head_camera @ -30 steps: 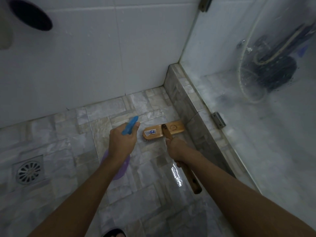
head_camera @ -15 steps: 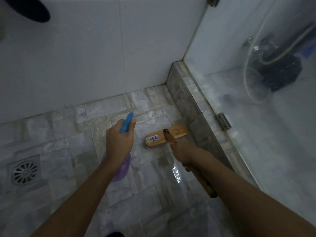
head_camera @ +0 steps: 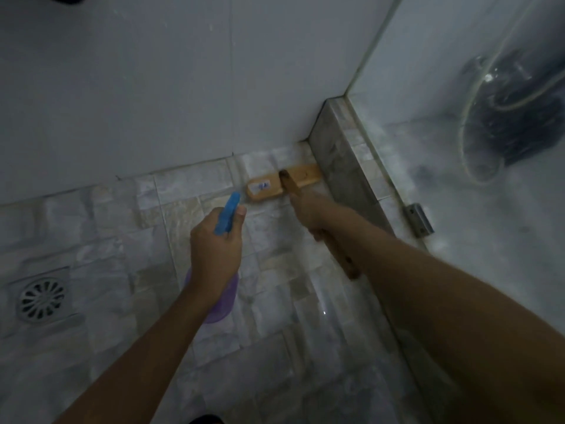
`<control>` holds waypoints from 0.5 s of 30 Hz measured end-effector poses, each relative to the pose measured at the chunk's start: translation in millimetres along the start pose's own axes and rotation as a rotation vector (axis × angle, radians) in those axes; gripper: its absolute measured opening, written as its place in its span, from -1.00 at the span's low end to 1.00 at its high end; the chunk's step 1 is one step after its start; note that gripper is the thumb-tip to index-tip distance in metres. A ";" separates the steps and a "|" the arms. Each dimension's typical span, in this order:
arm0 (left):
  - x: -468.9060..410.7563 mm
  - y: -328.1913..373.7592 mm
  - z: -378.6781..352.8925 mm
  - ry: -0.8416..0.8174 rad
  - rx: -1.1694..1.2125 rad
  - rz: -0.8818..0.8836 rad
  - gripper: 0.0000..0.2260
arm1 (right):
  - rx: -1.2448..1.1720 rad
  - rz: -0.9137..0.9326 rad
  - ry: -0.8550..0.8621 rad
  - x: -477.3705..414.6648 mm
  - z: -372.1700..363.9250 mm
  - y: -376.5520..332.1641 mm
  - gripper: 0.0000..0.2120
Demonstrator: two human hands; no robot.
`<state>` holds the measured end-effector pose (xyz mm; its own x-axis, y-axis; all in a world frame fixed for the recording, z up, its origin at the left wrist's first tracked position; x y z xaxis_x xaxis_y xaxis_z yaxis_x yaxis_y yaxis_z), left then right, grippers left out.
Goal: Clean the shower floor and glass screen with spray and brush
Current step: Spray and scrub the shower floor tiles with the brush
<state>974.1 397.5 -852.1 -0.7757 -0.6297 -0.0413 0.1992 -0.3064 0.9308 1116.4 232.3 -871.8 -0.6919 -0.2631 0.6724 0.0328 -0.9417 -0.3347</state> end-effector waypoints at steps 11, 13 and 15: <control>5.8 6.0 2.4 -0.004 -0.018 -0.021 -0.67 | 0.062 -0.045 -0.008 -37.6 4.2 0.3 -0.73; 5.0 4.6 1.5 0.001 -0.016 -0.006 -0.63 | 0.077 -0.081 -0.046 -61.7 19.7 -19.4 -0.81; 3.1 2.4 1.0 0.002 -0.006 0.013 -0.63 | 0.168 -0.030 -0.079 -66.0 21.3 -21.6 -0.71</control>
<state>971.7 395.6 -849.6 -0.7718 -0.6352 -0.0301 0.2128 -0.3026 0.9290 1176.6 265.5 -894.9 -0.6360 -0.2440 0.7321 0.1377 -0.9693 -0.2035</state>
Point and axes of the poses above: each hand's wrist, its own x-axis away from the middle knuckle, its own z-axis out of the back of the hand, y = z × x, the point moved 8 cm from there along -x, towards the middle knuckle, and after that the axes turned 1 degree about -z, right-handed, at the moved point
